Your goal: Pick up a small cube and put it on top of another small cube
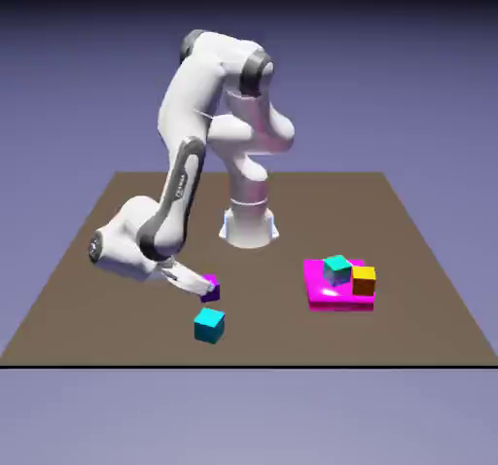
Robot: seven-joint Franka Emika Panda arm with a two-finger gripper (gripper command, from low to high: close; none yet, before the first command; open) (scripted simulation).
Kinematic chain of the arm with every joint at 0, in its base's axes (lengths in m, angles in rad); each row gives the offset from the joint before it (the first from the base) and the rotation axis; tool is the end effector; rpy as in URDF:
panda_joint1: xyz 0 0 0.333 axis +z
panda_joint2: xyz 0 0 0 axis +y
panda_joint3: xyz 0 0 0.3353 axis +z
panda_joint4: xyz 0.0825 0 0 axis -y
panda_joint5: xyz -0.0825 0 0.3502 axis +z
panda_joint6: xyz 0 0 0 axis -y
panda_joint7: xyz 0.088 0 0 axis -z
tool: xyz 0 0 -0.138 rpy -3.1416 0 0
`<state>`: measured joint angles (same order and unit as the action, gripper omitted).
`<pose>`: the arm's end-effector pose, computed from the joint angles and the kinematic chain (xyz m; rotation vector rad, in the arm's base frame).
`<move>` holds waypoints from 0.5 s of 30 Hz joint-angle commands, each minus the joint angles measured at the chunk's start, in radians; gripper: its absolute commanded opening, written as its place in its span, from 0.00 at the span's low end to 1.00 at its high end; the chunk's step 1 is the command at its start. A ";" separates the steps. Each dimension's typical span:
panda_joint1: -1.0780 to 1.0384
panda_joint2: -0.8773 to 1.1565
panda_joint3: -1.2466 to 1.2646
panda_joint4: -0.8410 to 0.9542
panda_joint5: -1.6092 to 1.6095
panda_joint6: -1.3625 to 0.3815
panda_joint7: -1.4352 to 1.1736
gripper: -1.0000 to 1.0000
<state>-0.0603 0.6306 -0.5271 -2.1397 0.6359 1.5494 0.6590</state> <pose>0.3711 -0.1687 0.1487 -1.6529 1.9293 1.4661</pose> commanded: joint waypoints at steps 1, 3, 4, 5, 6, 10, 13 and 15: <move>-0.002 0.035 -0.015 0.020 0.019 -0.044 -0.002 0.50; -0.006 0.105 -0.046 0.059 0.056 -0.131 -0.007 0.50; -0.008 0.140 -0.062 0.078 0.074 -0.174 -0.010 0.50; -0.011 0.176 -0.077 0.098 0.093 -0.218 -0.012 0.50; -0.013 0.211 -0.092 0.118 0.112 -0.261 -0.014 0.50; -0.021 0.345 -0.151 0.192 0.183 -0.427 -0.024 0.50; 0.022 0.347 -0.125 0.120 0.223 -0.367 -0.043 0.50; 0.045 0.349 -0.111 0.080 0.245 -0.335 -0.053 0.50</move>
<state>-0.0155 0.9791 -0.6377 -2.0593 0.8804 1.2148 0.6057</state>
